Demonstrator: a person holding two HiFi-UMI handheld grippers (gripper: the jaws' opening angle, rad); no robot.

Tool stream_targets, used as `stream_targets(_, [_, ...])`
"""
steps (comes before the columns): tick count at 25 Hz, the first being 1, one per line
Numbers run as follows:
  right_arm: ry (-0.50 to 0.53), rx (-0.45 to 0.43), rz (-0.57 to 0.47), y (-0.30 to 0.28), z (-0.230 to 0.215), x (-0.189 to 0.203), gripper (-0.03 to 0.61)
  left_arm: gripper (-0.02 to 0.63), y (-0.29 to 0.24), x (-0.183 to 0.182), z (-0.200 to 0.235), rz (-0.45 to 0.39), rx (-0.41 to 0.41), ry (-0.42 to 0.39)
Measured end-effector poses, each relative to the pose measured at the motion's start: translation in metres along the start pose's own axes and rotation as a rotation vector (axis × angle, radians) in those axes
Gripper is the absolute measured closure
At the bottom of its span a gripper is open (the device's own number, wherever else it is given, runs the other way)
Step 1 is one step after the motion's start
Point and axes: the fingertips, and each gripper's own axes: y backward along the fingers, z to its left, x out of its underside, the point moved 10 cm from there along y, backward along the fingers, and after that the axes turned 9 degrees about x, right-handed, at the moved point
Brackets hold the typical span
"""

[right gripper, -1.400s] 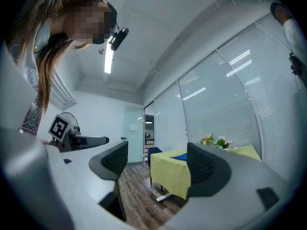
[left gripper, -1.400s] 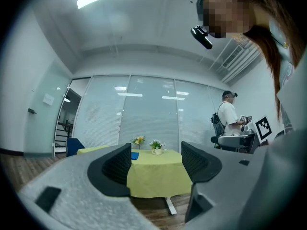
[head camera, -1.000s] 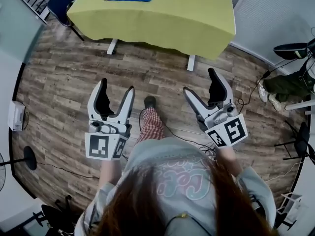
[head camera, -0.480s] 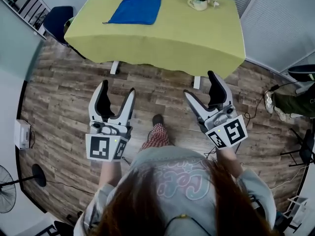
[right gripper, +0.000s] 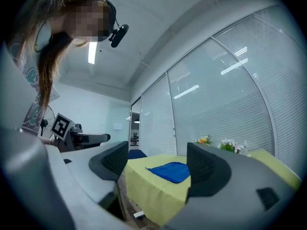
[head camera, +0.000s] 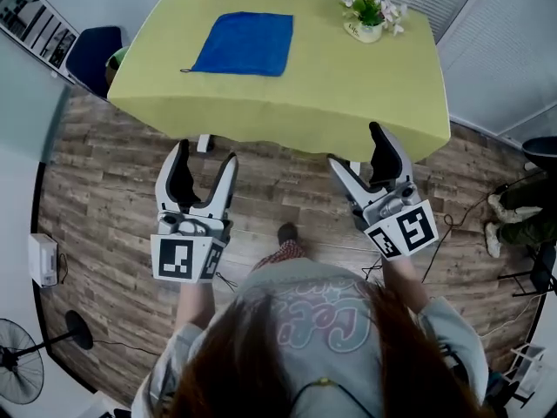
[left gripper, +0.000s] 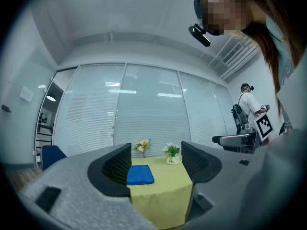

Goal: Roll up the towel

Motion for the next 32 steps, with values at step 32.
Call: stream_targets(32, [0.085,-0.031,0.108,-0.106,-0.027,0.038,0.210,0.318,-0.070,0.050,0.078,0.072,0.060,0.028])
